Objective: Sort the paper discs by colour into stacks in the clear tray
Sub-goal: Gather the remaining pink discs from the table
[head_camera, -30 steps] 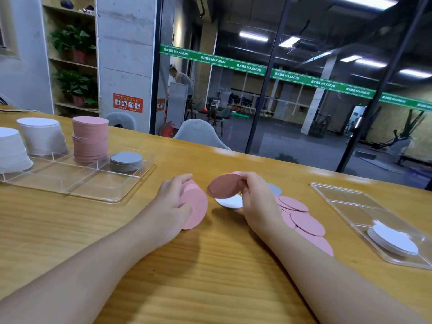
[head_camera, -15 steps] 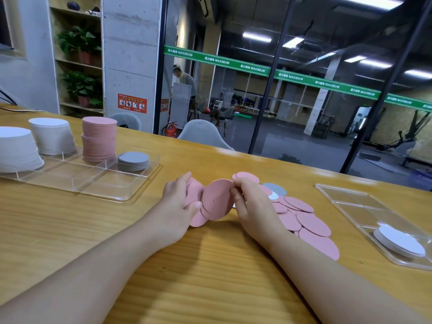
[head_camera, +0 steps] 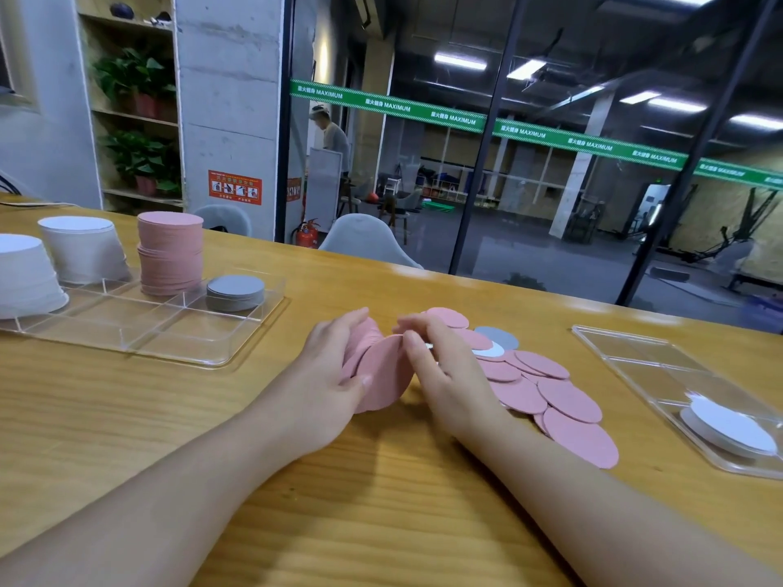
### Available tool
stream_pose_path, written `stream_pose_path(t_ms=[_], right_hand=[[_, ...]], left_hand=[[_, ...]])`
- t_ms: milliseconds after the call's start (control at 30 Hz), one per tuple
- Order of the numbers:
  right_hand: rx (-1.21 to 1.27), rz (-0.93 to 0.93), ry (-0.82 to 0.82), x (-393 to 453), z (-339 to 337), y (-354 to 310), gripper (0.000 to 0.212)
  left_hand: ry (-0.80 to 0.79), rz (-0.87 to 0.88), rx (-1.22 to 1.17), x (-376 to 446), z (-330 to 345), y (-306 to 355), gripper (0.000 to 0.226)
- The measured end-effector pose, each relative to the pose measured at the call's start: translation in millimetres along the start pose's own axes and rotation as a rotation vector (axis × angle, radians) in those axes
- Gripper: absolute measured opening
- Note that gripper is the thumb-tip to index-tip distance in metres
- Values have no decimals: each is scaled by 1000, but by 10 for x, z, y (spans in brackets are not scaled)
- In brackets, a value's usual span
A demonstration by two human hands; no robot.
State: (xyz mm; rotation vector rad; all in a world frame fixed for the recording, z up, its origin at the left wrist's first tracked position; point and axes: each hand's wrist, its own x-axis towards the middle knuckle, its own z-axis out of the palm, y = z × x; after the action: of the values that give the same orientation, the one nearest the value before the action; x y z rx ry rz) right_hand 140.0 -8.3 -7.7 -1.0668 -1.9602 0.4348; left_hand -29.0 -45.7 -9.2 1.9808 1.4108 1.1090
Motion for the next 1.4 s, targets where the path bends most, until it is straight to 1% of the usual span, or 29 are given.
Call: stream_pose_path(t_ms=[67, 100, 133, 200, 233, 267, 367, 467, 600, 733, 800, 867, 967, 1033, 1200, 1333, 1400], right_hand=[[195, 148, -90, -8, 58, -76, 45], [248, 182, -148, -14, 104, -104, 50], [259, 186, -195, -23, 154, -125, 57], [268, 178, -223, -39, 235, -142, 74], [284, 193, -223, -39, 235, -153, 77], [301, 209, -215, -37, 216, -162, 74], [308, 199, -172, -48, 141, -162, 50], [286, 206, -88, -23, 91, -142, 37], [71, 185, -23, 62, 18, -73, 31], [-72, 200, 84, 189, -137, 49, 27], [-166, 243, 125, 277, -257, 141, 26], [-279, 314, 132, 369, -376, 265, 27], [-432, 417, 78, 513, -498, 453, 30], [-484, 450, 48, 650, -511, 557, 31], [-506, 540, -25, 1091, -352, 712, 41], [-565, 670, -136, 1272, -181, 795, 64], [-529, 730, -174, 1295, -136, 809, 64]], left_hand=[[-10, 15, -6, 3, 20, 12, 68], [-18, 15, -11, 8, 33, 26, 68], [-25, 15, -12, 10, 47, 36, 67], [-23, 13, -3, 34, 81, 40, 65], [-19, 12, 5, 48, 96, 26, 65], [-15, 10, 18, 63, 111, 7, 64], [5, 0, 73, 94, 158, -71, 65], [8, 19, 114, 105, 205, -72, 66], [-56, 50, 156, 178, 209, -17, 65], [-56, 17, 185, 323, 192, -25, 65], [-62, 4, 164, 384, 196, -38, 64], [-67, -8, 109, 420, 195, -70, 63], [-77, -23, 7, 458, 194, -127, 63], [-79, -21, -32, 476, 198, -154, 63], [-86, 5, -10, 462, 205, -143, 64], [-73, 7, 5, 446, 201, -135, 64], [-66, 18, 23, 445, 203, -137, 64]])
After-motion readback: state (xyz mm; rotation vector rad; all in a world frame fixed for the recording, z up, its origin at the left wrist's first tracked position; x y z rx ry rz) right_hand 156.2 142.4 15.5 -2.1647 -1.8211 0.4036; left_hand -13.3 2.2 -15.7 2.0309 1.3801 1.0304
